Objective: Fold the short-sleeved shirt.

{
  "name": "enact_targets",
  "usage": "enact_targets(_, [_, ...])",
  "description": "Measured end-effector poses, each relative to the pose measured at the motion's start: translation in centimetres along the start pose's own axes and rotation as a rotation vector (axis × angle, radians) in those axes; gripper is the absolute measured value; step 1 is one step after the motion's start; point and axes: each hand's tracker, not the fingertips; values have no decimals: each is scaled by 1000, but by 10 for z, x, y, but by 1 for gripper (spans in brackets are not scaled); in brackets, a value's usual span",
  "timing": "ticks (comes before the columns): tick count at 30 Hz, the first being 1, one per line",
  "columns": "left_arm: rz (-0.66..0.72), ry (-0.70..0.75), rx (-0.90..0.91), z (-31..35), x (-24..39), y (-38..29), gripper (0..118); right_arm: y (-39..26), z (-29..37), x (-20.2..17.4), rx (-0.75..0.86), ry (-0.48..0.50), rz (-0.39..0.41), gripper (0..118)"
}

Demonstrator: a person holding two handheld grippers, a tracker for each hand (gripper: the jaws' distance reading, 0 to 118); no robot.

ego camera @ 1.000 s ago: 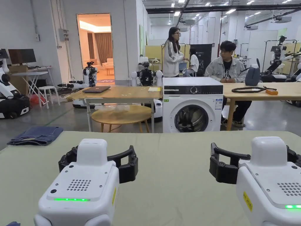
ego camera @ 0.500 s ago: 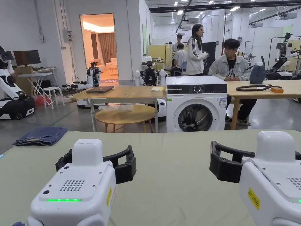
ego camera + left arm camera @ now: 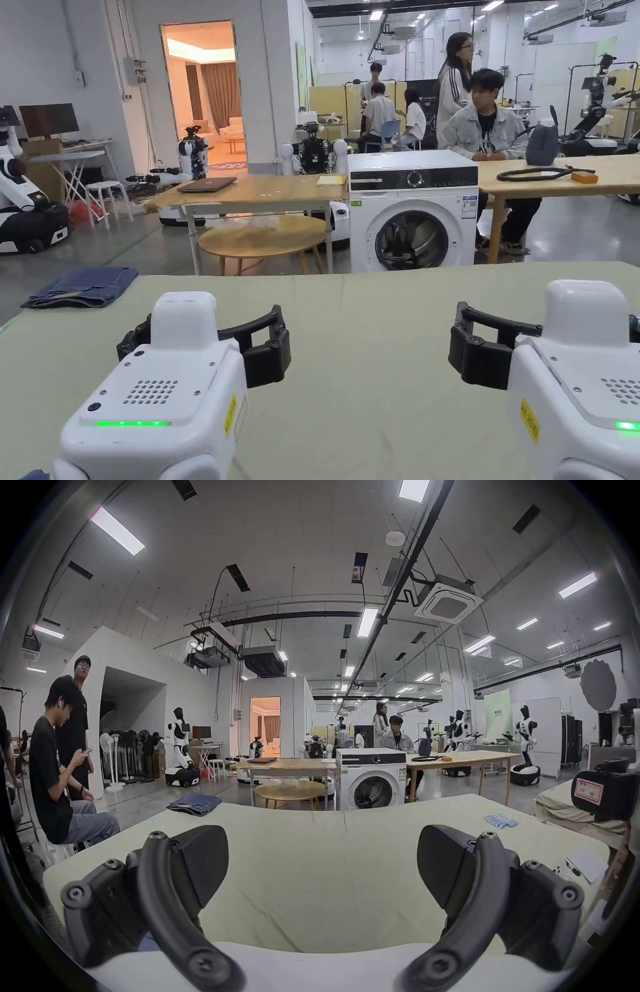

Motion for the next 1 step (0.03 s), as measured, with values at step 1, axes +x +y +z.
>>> enact_targets(1, [3,-3,-1,0,0,0,109,0,0,1,-6,-2,6,118])
